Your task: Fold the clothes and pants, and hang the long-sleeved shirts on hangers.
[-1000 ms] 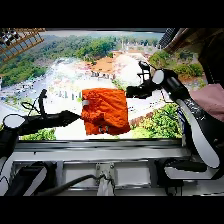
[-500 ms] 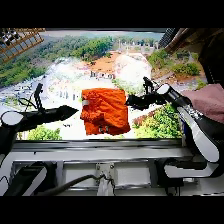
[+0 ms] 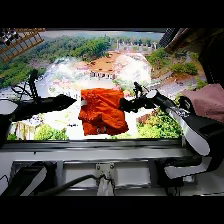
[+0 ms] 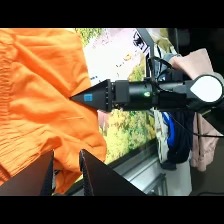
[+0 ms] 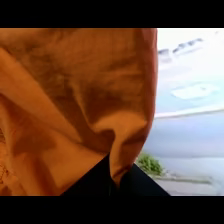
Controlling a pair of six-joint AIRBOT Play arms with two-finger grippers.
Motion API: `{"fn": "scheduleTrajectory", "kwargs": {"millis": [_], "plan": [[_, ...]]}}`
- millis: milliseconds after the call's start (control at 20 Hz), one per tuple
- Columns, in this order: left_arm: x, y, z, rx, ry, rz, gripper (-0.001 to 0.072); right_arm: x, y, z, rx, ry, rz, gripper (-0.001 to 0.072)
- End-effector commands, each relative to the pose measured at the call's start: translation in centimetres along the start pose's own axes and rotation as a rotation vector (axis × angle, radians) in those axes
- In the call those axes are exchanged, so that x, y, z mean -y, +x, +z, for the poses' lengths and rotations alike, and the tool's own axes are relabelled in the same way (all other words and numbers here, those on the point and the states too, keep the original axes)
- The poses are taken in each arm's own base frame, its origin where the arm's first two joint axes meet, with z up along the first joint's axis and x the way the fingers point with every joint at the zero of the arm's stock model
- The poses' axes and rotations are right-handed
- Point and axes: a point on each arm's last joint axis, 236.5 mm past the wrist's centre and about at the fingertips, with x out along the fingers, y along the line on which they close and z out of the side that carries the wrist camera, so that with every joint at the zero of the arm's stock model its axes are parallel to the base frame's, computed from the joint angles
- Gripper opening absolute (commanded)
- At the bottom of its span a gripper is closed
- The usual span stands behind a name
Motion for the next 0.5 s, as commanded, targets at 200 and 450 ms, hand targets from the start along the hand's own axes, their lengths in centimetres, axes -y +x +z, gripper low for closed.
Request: {"fn": "scheduleTrajectory", "kwargs": {"millis": [200,450], "plan": [[-0.6,-0.1,-0.4,-0.024,0.027,0.029,0.0179,-0.6,-4.0,2.9,0.12,-0.003,0.014,0.0023],[-0.6,-0.1,-0.4,-0.024,0.027,0.029,0.0179,0.8,-10.1,5.2,0.213,-0.003,0.005,0.0023]]}}
